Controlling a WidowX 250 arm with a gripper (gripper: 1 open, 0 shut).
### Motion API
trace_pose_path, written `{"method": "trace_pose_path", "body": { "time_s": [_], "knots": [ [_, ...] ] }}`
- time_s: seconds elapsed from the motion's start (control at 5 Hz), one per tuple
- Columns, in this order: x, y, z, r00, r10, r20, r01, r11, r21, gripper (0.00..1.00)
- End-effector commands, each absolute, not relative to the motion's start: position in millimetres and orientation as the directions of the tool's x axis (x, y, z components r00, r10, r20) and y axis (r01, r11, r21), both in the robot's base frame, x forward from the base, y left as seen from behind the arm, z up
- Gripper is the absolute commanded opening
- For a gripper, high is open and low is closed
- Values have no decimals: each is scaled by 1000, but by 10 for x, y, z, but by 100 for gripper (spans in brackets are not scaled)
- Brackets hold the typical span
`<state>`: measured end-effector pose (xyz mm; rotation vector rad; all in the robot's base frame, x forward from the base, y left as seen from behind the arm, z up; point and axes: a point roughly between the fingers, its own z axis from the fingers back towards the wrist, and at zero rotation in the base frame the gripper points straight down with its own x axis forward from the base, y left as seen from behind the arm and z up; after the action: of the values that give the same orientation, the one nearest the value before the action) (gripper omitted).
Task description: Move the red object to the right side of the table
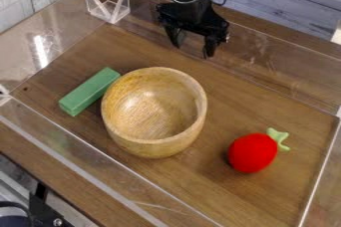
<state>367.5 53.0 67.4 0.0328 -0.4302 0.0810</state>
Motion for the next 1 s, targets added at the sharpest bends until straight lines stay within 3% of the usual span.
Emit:
{"method": "trace_pose_path", "body": {
  "time_s": [0.0,0.4,0.8],
  "knots": [
    [3709,636,936,870,71,488,-98,995,29,100],
    [3725,714,1063,860,38,509,-59,998,25,100],
    [3713,565,834,850,42,525,-57,998,12,100]
  ]
}}
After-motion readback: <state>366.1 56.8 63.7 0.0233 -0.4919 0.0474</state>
